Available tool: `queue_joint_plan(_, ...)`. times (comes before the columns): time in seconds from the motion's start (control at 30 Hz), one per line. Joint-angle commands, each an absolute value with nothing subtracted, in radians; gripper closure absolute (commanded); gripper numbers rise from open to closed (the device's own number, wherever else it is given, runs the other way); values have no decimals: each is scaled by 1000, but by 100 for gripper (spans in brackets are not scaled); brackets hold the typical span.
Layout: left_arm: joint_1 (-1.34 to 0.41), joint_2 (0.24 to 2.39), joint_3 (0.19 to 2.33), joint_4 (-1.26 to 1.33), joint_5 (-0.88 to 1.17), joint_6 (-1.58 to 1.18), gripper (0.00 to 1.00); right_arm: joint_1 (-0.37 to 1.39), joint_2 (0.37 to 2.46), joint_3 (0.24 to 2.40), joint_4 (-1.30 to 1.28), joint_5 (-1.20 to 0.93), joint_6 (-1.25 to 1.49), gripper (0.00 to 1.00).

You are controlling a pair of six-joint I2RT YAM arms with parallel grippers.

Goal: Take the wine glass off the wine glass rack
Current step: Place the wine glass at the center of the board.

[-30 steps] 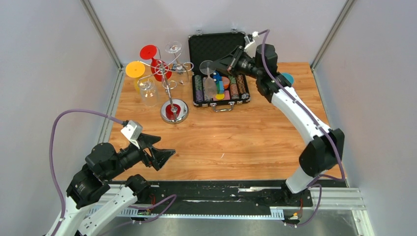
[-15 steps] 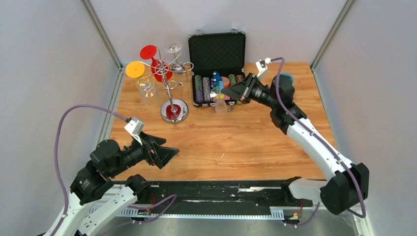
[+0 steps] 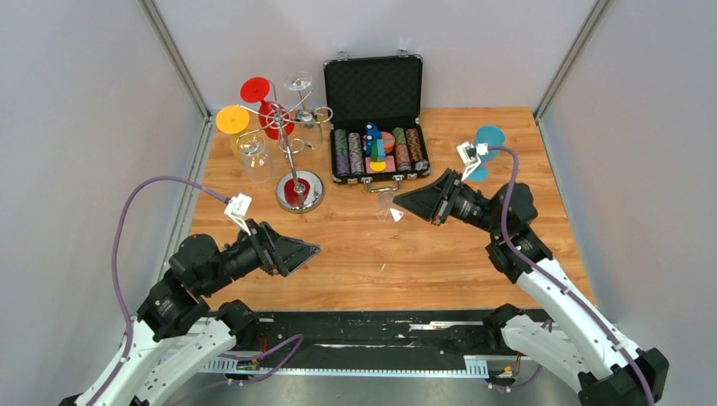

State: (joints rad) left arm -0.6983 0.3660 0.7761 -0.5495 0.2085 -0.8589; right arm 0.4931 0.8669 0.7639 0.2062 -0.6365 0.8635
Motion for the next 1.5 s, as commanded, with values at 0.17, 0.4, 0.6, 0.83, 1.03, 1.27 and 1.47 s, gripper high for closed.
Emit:
queue_joint_plan(0.17,-697,362,708,-351,223,-1164,0,616,757,697,356,-655,679,100)
queue_joint_plan(0.4,-696,340,644,-253,227,-1289,0,746,739,655,467,-615,570,100)
queue_joint_plan(0.6,-696,342,616,-202,246,-1363,0,891,777,647,555,-571,441,100)
queue_joint_plan(0.83,-696,366,613,-155,286,-1393,0,1025,849,642,664,-526,273,100)
queue_joint_plan(1.03,-697,372,610,-143,321,-1405,0,1111,919,652,737,-495,127,100)
queue_joint_plan(1.27,-697,365,612,-142,346,-1404,0,1197,993,646,822,-462,-49,100)
queue_joint_plan(1.47,-696,365,613,-142,376,-1402,3,1265,1051,657,819,-439,-191,100)
